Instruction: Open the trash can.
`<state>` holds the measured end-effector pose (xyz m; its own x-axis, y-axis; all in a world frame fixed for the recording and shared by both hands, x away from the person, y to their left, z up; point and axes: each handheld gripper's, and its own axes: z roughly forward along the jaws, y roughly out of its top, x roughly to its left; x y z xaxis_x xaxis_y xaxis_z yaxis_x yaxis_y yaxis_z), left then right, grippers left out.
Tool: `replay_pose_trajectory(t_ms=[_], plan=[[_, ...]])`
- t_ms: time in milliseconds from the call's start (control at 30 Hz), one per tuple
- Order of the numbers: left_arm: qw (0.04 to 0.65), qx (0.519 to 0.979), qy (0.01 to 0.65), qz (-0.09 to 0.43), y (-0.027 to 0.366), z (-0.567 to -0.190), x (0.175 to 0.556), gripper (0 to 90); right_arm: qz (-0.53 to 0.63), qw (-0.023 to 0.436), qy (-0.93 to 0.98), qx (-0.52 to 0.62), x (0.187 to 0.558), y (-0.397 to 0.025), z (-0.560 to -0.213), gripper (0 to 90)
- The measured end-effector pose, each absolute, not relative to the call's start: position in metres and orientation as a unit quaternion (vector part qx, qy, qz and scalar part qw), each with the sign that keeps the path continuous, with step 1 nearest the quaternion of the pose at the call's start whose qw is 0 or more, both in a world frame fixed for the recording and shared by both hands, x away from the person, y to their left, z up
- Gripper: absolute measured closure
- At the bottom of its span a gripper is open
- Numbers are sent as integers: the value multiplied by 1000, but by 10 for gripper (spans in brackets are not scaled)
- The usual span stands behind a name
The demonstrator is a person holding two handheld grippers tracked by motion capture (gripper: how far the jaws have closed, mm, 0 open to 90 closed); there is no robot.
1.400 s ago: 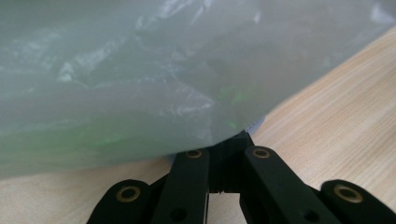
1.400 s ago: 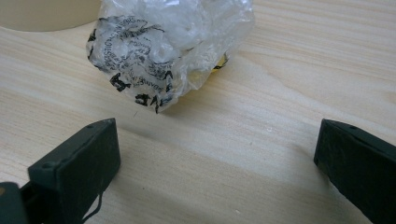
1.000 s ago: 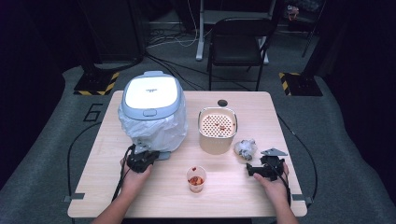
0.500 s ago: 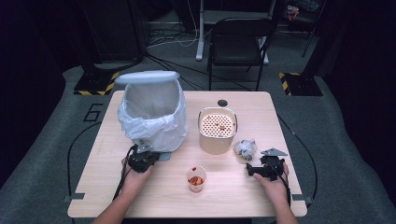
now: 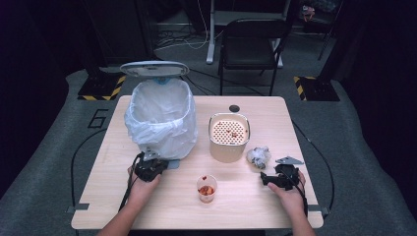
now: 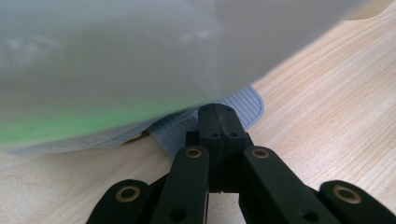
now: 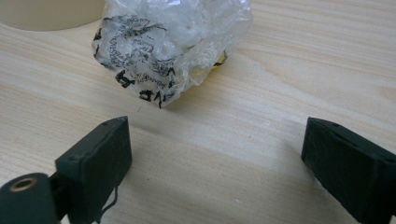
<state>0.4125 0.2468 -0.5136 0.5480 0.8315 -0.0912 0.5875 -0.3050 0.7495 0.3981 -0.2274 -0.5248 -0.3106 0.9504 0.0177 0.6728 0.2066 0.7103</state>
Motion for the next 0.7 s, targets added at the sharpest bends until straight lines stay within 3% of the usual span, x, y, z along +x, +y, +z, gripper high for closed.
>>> replay_pose_trajectory(t_ms=[333, 700], plan=[[385, 791, 449, 158, 246, -513, 413, 900, 339, 217, 748, 528, 396, -226, -498, 104], [380, 803, 427, 171, 250, -513, 415, 900, 340, 215, 761, 509, 424, -207, -479, 12]])
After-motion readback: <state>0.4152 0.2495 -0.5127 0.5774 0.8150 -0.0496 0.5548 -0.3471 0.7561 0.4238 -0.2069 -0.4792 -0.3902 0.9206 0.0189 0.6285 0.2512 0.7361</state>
